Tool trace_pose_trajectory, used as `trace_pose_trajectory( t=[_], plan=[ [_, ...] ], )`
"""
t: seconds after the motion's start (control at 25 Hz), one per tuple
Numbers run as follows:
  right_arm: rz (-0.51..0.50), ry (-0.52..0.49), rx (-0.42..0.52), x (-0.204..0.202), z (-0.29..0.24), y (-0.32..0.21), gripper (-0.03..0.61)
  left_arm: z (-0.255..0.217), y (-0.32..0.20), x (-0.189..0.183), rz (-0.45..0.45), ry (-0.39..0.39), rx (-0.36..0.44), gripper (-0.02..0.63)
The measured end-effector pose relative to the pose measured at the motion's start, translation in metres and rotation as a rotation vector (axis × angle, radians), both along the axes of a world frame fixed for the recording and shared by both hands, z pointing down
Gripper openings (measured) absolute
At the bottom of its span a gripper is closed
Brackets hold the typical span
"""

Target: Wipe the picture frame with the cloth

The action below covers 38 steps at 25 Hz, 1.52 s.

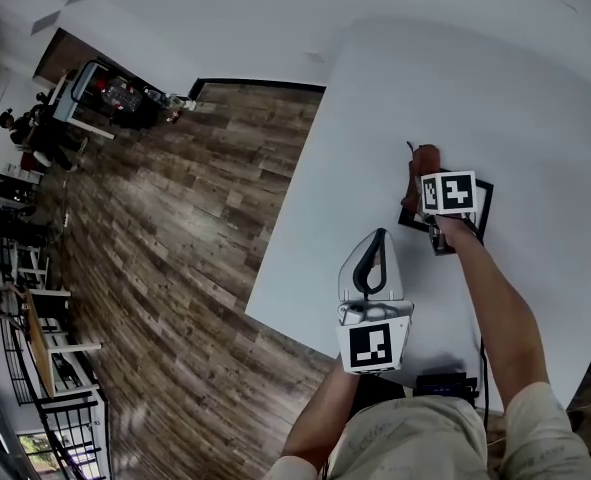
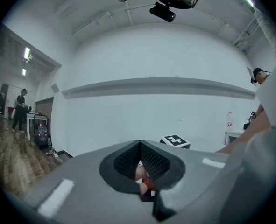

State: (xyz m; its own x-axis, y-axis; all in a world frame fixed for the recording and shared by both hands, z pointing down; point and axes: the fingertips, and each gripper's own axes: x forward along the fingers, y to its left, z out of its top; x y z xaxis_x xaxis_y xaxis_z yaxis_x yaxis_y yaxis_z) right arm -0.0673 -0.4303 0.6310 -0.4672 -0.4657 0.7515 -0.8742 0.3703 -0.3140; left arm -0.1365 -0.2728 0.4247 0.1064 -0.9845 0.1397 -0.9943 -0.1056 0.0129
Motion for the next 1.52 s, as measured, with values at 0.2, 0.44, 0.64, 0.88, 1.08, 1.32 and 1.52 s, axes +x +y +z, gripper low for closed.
trace_pose_trajectory(
  t=[0.2, 0.44, 0.64, 0.88, 1.08, 1.32, 1.52],
  plan=[
    [0.04, 0.029, -0.003, 0.037, 0.003, 0.003, 0.097, 0.003, -0.005, 0.007, 0.012, 0.001, 0.0, 0.001],
    [0.108, 0.1, 0.006, 0.108, 0.0, 0.005, 0.097, 0.003, -0.009, 0.021, 0.026, 0.011, 0.009, 0.001],
    [0.173, 0.134, 0.003, 0.158, -0.002, 0.01, 0.097, 0.002, -0.01, 0.03, 0.036, 0.019, 0.023, 0.001],
    [0.202, 0.12, 0.013, 0.173, -0.013, 0.016, 0.097, 0.001, -0.007, 0.037, 0.038, 0.029, 0.015, 0.001],
    [0.12, 0.01, 0.054, 0.112, -0.042, 0.029, 0.097, -0.008, -0.007, 0.028, 0.003, 0.057, 0.057, 0.001],
    [0.002, -0.055, 0.016, 0.018, -0.033, 0.054, 0.097, -0.008, -0.001, 0.011, -0.028, 0.05, 0.055, 0.001],
    [-0.036, -0.067, -0.014, -0.026, -0.017, 0.062, 0.097, -0.007, 0.0, 0.004, -0.031, 0.035, 0.045, 0.001]
  ],
)
